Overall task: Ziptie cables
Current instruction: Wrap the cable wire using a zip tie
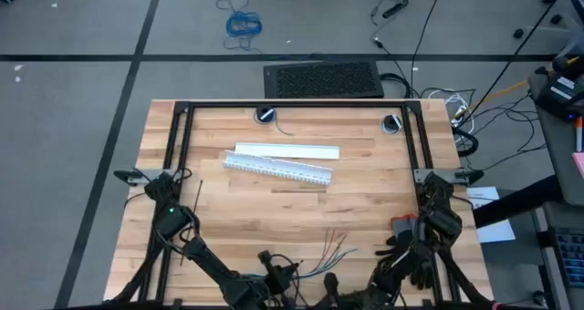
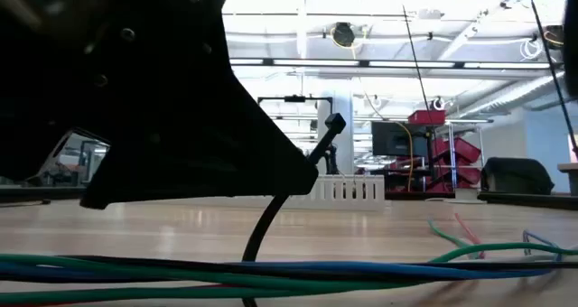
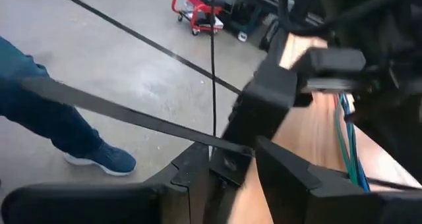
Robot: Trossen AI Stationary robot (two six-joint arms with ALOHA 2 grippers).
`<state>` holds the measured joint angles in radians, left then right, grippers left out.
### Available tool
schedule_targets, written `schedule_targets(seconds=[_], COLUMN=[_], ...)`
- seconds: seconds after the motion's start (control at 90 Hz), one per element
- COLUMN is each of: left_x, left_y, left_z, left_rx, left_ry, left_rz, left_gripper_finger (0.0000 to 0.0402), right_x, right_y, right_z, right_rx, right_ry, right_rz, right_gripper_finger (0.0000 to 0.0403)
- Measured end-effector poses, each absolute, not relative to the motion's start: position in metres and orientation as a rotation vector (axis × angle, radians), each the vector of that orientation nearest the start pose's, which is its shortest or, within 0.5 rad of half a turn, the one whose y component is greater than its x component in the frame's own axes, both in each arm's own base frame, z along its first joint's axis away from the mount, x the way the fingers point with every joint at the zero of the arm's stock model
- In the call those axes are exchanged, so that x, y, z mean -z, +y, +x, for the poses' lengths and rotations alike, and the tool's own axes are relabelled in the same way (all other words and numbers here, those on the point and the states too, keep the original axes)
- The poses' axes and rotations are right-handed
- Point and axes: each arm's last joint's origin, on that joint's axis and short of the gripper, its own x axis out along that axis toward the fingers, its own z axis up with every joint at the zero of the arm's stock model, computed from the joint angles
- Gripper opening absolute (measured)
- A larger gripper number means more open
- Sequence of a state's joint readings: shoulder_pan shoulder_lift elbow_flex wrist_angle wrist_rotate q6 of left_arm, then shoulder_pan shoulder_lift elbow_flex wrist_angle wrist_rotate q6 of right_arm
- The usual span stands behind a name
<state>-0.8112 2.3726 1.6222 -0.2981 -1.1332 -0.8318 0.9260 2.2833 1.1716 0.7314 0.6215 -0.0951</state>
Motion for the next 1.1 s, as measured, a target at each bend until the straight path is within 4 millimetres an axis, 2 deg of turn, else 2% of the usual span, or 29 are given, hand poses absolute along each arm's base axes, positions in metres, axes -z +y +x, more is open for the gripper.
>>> schedule_targets(seconds=[0.222, 0.311, 0.467, 0.622, 0.8, 0.956, 1.1], left_x=[-0.095, -0.095, -0.095, -0.097, -0.112, -0.118, -0.120], left_y=[-0.323, -0.322, -0.321, -0.321, -0.325, -0.324, -0.324], left_z=[0.342, 0.343, 0.343, 0.344, 0.349, 0.359, 0.364], left_rx=[-0.490, -0.493, -0.497, -0.517, -0.554, -0.519, -0.460], left_ry=[0.411, 0.411, 0.406, 0.378, 0.305, 0.351, 0.389], left_rz=[0.068, 0.068, 0.078, 0.118, 0.292, 0.521, 0.639], left_gripper_finger=[0.0000, 0.0000, 0.0000, 0.0000, 0.0000, 0.0000, 0.0000], right_x=[-0.076, -0.076, -0.076, -0.075, -0.081, -0.097, -0.102], right_y=[0.337, 0.335, 0.335, 0.335, 0.330, 0.311, 0.294], right_z=[0.284, 0.287, 0.287, 0.287, 0.287, 0.299, 0.312], right_rx=[-0.350, -0.360, -0.362, -0.371, -0.388, -0.445, -0.514], right_ry=[0.265, 0.270, 0.269, 0.288, 0.384, 0.512, 0.596], right_rz=[-0.344, -0.341, -0.346, -0.323, -0.289, -0.243, -0.159], right_gripper_finger=[0.0103, 0.0079, 0.0013, 0.0002, 0.0001, 0.0001, 0.0000])
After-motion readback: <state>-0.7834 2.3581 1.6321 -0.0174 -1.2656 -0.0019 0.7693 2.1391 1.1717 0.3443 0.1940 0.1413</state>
